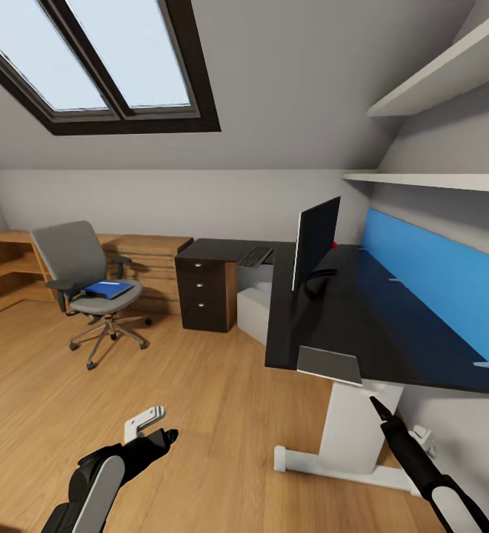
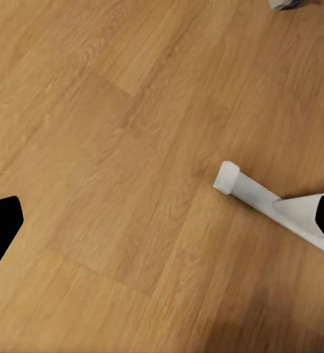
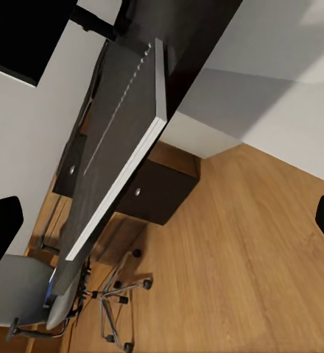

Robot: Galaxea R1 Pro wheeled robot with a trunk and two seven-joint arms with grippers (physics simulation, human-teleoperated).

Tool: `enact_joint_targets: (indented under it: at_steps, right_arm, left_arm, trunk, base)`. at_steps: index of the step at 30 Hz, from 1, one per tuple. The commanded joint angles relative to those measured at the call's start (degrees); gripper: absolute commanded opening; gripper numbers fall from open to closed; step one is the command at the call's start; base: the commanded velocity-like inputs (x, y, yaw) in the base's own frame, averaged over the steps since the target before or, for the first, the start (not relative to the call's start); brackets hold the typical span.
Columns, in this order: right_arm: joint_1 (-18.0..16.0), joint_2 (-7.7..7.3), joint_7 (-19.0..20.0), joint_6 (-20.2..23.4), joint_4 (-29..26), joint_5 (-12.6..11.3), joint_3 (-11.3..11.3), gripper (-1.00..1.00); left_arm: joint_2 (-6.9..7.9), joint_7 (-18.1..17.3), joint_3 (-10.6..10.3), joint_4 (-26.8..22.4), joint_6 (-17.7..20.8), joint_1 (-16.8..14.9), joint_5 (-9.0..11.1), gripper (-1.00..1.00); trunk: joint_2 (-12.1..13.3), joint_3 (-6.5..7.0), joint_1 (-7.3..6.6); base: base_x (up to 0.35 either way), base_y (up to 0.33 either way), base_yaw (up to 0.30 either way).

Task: In the bedroom, organize the workspace by keeping the computer under the desk, ensuring the monitor is on the desk, placing the keyboard on the desk next to the monitor, placing the mouse on the desk next to the keyboard, moving the folder from the swivel chair onto the desk next to the mouse, stacking the notebook on top of the folder with the pen on top of the notebook, and positioning the swivel chair next to the desk.

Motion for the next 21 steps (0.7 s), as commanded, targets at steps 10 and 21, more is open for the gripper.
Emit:
enact_joint_targets:
  at_steps: [10, 21]
  right_arm:
    - [0.0, 0.00, 0.2, 0.5, 0.0, -0.6, -0.1, 1.00]
    - [0.0, -0.06, 0.2, 0.5, 0.0, -0.6, -0.1, 1.00]
  left_arm:
    - [0.03, 0.6, 0.0, 0.0, 0.1, 0.0, 0.6, 1.00]
    - [0.04, 0.5, 0.0, 0.0, 0.1, 0.0, 0.6, 1.00]
  trunk:
    - [0.0, -0.06, 0.00]
    - [0.0, -0.06, 0.00]
  base:
    - [0.145, 0.050, 0.000]
    - [0.137, 0.056, 0.000]
